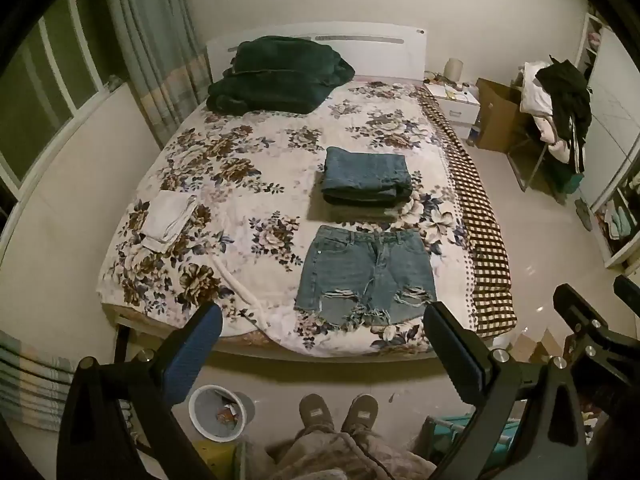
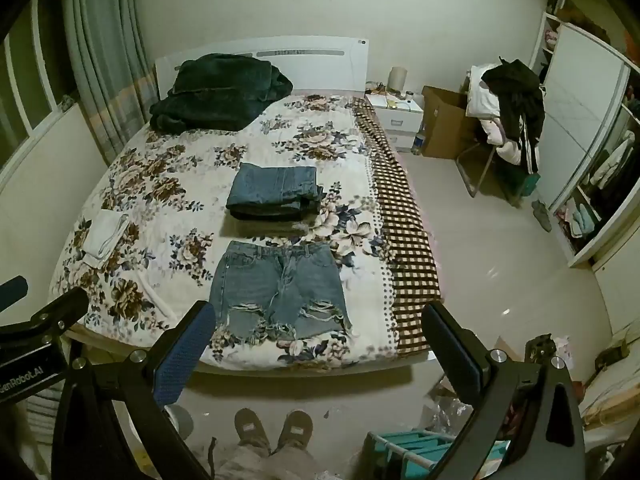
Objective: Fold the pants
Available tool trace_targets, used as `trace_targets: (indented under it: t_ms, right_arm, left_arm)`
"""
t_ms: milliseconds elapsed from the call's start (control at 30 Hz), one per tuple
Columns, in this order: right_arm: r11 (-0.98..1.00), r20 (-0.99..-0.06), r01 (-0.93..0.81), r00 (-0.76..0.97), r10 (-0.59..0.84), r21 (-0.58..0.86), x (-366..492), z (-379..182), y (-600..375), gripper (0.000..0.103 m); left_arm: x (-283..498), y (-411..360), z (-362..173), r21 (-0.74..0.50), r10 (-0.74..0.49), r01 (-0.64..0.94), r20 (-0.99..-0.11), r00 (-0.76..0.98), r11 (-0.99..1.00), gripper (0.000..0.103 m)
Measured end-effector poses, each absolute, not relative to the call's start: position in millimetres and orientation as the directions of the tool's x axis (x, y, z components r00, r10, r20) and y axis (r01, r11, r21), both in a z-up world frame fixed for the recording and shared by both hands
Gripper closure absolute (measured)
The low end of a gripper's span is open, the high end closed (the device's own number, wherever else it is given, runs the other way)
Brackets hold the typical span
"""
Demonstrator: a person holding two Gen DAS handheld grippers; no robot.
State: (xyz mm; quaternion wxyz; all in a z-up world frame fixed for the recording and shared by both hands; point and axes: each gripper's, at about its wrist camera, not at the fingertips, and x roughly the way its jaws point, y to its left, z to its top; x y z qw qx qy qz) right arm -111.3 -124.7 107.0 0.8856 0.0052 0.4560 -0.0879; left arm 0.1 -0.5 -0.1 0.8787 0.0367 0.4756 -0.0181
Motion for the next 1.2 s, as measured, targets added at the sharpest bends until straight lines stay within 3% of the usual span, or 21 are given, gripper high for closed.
trace_targets:
  t_ms: [1200]
  right_arm:
    - [0.987, -0.799, 0.152, 0.585, -0.14, -0.061, -115.9, 136.0, -105.0, 0.0]
  left_arm:
    - [-5.6, 12.6, 29.1, 0.045, 0.007, 0.053, -0.821, 0.57, 0.998, 0.0]
